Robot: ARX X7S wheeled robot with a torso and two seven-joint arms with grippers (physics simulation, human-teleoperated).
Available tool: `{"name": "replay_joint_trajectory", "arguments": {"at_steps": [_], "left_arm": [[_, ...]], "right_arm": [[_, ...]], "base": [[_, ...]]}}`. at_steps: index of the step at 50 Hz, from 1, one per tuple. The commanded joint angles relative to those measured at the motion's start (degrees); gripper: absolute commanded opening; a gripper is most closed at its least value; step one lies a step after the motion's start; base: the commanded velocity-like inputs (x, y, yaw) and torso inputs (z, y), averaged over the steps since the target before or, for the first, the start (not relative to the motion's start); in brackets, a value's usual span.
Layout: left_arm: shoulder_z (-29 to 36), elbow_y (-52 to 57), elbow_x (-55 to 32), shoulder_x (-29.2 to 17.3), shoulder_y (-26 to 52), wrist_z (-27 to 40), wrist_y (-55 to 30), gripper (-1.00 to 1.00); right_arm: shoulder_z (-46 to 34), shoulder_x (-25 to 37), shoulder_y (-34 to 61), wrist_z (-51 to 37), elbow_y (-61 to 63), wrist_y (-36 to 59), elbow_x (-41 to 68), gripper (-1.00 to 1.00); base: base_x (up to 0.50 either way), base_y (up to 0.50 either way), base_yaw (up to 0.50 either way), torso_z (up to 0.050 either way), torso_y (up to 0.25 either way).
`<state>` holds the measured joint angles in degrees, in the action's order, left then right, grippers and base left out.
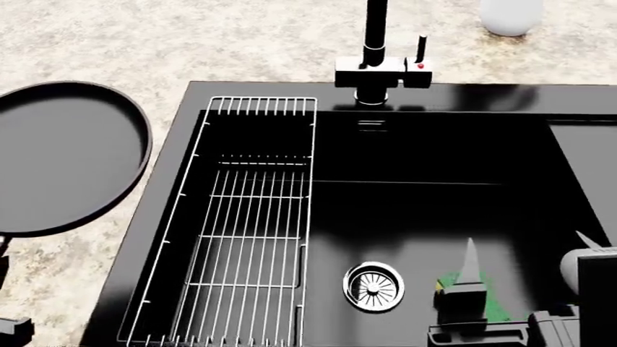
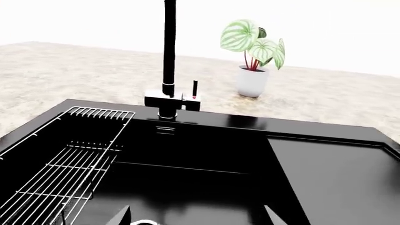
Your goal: Pick the pan and sponge and place them into the sink. Then turn on the water.
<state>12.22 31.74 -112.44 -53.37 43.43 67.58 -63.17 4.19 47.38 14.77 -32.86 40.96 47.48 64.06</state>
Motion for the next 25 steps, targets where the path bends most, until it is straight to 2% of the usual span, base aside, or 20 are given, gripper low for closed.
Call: {"name": "replay_joint_trajectory", "arguments": {"at_steps": [1,15,25], "left_arm": [[-1.42,-0.62,2.07,0.63,1.42,-1.96,0.76,-1.00],[-1.03,-0.99,3.83,1.11,1.28,-2.62,0.87,-1.00],[-1.79,-1.22,4.93,0.50,0.40,-4.19,1.10,-1.00]], "right_arm": [[0.97,-0.42,-0.42,0.05,0.14,-0.09,-0.33,1.00],[0.52,-0.63,-0.26,0.20,0.32,-0.57,-0.94,1.00],[-0.29,-0.61,0.17,0.26,0.41,-0.49,-1.51,1.00]], "base": [[0.00,-0.50,0.00,0.000,0.000],[0.02,-0.50,0.00,0.000,0.001],[0.12,-0.24,0.00,0.001,0.002]]}}
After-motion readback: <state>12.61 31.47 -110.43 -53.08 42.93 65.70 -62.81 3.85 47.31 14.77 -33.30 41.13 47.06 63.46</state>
